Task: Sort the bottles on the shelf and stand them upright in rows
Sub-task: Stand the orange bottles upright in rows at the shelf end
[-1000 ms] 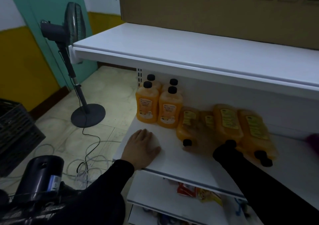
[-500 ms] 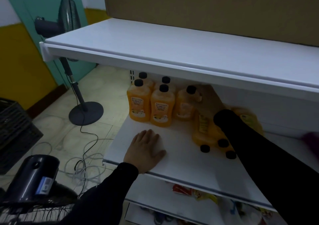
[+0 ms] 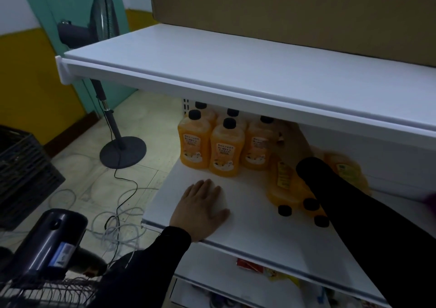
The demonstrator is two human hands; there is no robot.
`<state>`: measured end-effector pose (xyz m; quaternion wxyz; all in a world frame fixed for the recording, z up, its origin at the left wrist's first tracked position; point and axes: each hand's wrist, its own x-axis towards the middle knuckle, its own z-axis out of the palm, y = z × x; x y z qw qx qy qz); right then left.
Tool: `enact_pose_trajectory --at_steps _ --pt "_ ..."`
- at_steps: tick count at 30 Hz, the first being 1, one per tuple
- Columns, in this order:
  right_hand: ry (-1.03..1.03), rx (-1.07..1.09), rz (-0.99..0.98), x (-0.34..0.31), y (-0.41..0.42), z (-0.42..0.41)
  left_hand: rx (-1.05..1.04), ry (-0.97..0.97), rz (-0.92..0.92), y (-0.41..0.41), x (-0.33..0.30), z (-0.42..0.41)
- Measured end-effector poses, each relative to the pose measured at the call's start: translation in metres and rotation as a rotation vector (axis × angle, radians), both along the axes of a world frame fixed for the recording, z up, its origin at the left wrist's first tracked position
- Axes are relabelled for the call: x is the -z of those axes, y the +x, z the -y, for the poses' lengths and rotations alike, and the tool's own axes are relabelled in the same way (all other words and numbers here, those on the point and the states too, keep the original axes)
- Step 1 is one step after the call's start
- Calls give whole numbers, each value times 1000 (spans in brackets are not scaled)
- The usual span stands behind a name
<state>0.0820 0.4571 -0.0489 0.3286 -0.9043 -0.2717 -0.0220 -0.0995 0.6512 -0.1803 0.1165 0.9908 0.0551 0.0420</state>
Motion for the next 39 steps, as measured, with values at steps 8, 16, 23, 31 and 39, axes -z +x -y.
enact_pose_trajectory --at_steps 8,16,23,31,39 --pt "32 37 -12 3 -17 20 3 6 -15 0 0 -2" --pt "-304 -49 53 25 -60 109 6 -45 4 0 -7 4" --pt "-607 -54 180 49 -60 121 148 -258 23 26 -45 58" --pt "-50 -166 95 -10 -78 143 304 -316 116 59 -83 105" --pt "273 -175 -119 -43 -79 125 348 -785 232 58 -88 107"
